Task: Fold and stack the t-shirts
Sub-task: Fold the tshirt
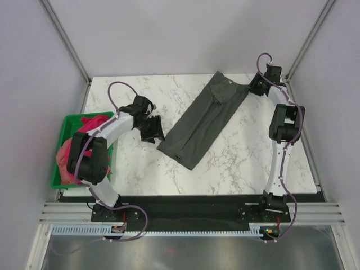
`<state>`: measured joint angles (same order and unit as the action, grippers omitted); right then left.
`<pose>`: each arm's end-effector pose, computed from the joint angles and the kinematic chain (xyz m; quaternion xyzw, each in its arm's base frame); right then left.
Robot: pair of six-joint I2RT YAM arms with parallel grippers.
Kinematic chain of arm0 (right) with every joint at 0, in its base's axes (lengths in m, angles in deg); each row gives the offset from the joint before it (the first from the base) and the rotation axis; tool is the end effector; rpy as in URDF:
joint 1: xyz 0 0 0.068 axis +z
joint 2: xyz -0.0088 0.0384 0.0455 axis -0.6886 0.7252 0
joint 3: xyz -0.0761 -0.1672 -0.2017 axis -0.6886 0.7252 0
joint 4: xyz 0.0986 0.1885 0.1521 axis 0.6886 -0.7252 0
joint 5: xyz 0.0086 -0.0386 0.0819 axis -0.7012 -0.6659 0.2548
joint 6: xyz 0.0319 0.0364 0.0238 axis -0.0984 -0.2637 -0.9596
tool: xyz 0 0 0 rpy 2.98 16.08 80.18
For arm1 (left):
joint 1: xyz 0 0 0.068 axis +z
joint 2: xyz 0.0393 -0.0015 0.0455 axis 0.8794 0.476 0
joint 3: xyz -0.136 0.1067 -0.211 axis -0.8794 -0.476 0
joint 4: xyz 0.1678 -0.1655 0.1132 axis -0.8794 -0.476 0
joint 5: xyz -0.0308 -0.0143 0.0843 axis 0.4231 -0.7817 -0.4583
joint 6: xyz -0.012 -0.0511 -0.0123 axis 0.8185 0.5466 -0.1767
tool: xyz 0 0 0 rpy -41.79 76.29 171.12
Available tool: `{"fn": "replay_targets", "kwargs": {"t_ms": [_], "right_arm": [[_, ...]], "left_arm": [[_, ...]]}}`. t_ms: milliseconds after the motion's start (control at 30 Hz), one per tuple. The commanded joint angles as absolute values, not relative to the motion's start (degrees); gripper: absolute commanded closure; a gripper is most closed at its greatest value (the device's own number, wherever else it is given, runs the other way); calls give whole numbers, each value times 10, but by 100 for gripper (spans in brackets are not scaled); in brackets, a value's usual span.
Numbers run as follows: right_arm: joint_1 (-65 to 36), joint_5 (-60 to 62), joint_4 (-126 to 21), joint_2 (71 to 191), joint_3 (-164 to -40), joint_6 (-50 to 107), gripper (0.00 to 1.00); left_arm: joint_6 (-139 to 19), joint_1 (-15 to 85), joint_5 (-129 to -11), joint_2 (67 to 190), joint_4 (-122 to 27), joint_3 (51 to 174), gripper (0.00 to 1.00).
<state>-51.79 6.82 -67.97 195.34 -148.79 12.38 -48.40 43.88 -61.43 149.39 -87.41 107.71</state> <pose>0.5658 -0.0736 0.1527 0.1914 0.8779 0.1628 0.4077 0.3169 -0.1122 0.2116 -0.0151 0.9683 -0.2070 0.1391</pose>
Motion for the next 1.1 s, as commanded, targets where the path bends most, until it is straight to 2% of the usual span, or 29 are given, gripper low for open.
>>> {"fn": "replay_targets", "kwargs": {"t_ms": [0,33,133,300,400,433,500,600,733,800,933,1033,1067], "right_arm": [[-517,96,-734,1874,-1443,68,54],[-513,95,-733,1818,-1409,54,47],[-490,84,-732,1698,-1254,-9,40],[-390,40,-699,1508,-969,-91,38],[-319,17,-691,1415,-861,-141,38],[-301,3,-689,1377,-837,-156,39],[-249,-16,-682,1331,-772,-205,40],[-177,-58,-677,1290,-716,-252,41],[-91,-104,-672,1278,-682,-292,41],[-44,-124,-670,1287,-680,-309,41],[23,-148,-675,1323,-679,-343,42],[73,-174,-666,1329,-664,-374,42],[84,-177,-658,1331,-662,-379,42]], "left_arm": [[-507,441,-637,1540,-875,1107,39],[-513,440,-641,1555,-890,1126,39],[-526,442,-664,1598,-896,1145,38],[-551,442,-618,1656,-901,1163,40],[-551,442,-637,1658,-906,1158,51],[-549,442,-642,1655,-908,1147,65],[-539,442,-640,1639,-912,1123,78],[-526,441,-597,1621,-912,1084,86],[-520,441,-565,1584,-913,1031,89],[-509,440,-570,1550,-914,1006,86],[-506,441,-573,1507,-913,962,50],[-509,442,-594,1490,-913,958,39],[-511,442,-598,1488,-913,961,39]]}}
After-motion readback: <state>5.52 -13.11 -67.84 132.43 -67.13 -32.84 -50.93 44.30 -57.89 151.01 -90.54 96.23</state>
